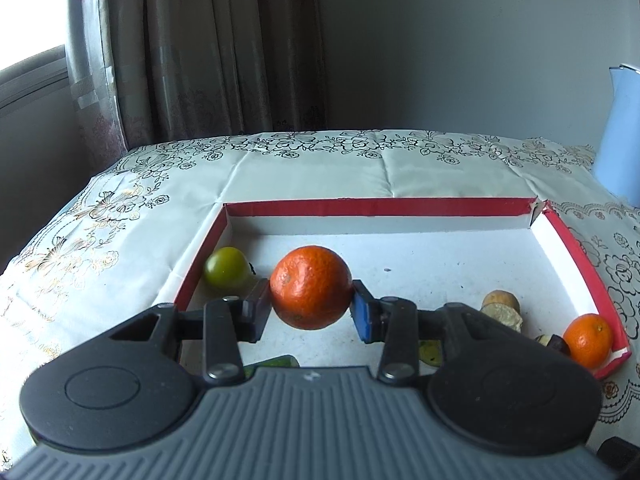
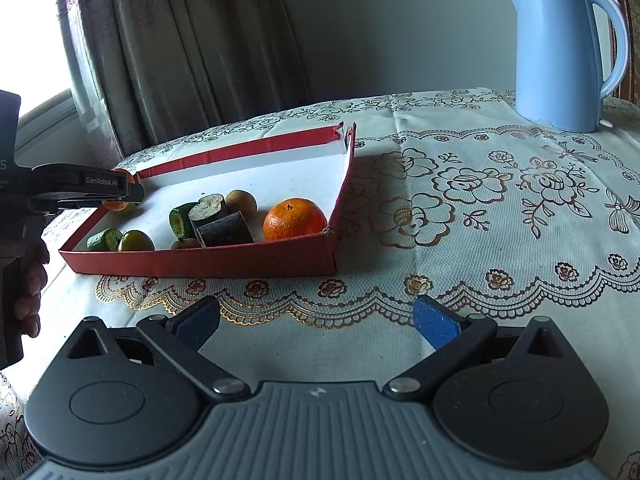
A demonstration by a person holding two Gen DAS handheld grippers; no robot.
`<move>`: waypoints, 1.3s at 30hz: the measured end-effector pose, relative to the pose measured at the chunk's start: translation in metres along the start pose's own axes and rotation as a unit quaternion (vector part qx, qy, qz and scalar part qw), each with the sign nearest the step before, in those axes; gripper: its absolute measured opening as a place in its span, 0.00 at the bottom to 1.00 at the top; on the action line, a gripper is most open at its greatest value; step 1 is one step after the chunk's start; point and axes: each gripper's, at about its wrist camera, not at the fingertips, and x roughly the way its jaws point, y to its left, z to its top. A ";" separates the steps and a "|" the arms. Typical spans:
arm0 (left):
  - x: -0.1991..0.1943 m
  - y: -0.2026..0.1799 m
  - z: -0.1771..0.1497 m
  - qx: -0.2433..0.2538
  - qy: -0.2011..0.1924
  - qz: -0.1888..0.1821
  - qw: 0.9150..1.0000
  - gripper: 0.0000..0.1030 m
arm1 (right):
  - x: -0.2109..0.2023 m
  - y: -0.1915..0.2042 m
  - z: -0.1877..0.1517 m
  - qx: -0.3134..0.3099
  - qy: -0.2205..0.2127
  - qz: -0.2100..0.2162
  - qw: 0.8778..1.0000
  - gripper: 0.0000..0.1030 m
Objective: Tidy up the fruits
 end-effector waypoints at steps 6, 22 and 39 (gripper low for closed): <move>0.013 -0.003 -0.008 -0.004 0.015 -0.002 1.000 0.38 | 0.000 -0.007 0.001 0.020 -0.005 0.013 1.000 1.00; -0.047 0.000 -0.023 0.002 -0.036 0.008 0.999 0.98 | 0.000 -0.009 0.001 0.026 -0.007 0.017 1.000 1.00; -0.113 0.008 -0.085 -0.006 -0.023 0.000 1.000 1.00 | 0.002 0.003 0.001 -0.010 0.008 -0.010 1.000 1.00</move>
